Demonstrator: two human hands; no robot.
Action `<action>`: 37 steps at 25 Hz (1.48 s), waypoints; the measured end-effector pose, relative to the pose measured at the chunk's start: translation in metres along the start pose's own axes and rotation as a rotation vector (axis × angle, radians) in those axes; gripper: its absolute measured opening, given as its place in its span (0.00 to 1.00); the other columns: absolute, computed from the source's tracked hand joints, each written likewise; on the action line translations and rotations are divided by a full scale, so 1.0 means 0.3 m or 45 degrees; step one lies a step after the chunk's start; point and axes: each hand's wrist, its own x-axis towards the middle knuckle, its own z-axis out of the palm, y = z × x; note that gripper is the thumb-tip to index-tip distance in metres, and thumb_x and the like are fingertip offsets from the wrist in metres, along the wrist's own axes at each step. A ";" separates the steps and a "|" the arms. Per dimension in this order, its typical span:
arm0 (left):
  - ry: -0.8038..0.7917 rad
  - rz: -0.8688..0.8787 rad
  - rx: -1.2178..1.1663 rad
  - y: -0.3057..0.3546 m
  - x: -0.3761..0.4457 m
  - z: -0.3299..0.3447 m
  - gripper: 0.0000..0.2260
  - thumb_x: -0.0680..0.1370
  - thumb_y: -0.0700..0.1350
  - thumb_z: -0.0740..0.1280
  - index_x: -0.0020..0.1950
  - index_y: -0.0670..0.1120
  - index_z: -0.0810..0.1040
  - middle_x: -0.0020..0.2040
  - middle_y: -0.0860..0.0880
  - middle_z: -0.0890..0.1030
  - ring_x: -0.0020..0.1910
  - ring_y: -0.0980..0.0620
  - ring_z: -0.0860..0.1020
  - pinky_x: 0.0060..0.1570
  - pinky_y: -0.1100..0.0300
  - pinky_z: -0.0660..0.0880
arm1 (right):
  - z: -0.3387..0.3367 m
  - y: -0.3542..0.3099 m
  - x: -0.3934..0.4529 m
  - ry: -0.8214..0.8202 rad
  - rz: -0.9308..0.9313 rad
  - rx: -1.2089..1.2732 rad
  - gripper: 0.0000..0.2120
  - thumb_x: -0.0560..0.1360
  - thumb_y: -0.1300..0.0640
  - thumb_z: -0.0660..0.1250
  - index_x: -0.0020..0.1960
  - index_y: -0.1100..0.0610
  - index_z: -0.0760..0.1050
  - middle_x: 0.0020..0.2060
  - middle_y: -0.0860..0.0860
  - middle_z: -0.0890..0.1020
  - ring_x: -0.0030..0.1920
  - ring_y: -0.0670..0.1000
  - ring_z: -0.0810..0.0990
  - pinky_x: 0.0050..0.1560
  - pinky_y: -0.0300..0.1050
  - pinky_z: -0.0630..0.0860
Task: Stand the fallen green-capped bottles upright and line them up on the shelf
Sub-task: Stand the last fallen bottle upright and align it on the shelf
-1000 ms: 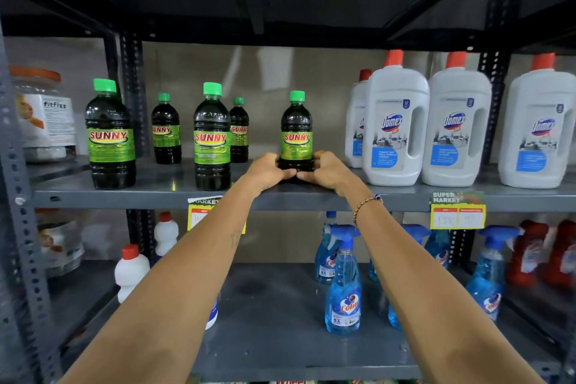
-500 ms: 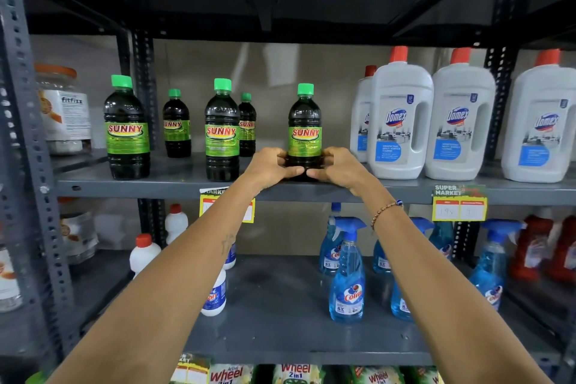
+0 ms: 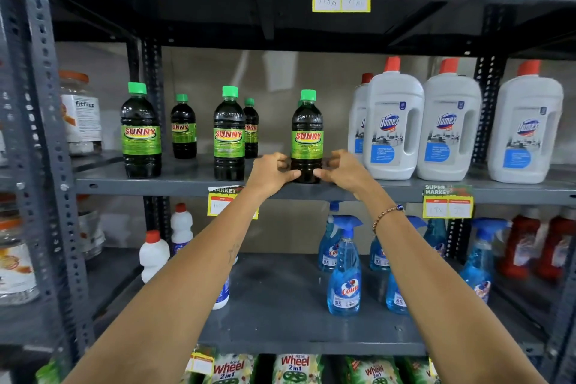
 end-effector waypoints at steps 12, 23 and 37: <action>0.352 0.036 -0.004 -0.202 -0.057 -0.296 0.38 0.78 0.55 0.63 0.77 0.36 0.47 0.77 0.39 0.53 0.76 0.44 0.53 0.73 0.51 0.54 | 0.300 -0.248 -0.066 0.082 -0.373 0.150 0.12 0.76 0.56 0.67 0.57 0.60 0.77 0.46 0.50 0.81 0.48 0.49 0.80 0.50 0.41 0.78; 0.162 0.062 0.214 -0.293 -0.034 -0.353 0.19 0.76 0.48 0.69 0.64 0.41 0.73 0.57 0.43 0.82 0.57 0.45 0.79 0.52 0.55 0.73 | 0.470 -0.273 -0.019 -0.135 -0.133 0.237 0.18 0.75 0.63 0.68 0.64 0.62 0.73 0.60 0.58 0.81 0.58 0.52 0.79 0.64 0.50 0.74; 0.265 0.069 0.235 -0.308 -0.035 -0.339 0.19 0.76 0.50 0.69 0.65 0.45 0.75 0.58 0.46 0.82 0.56 0.46 0.80 0.50 0.56 0.73 | 0.483 -0.257 0.001 -0.117 -0.113 0.213 0.20 0.75 0.62 0.68 0.67 0.61 0.71 0.61 0.56 0.80 0.61 0.52 0.78 0.66 0.51 0.73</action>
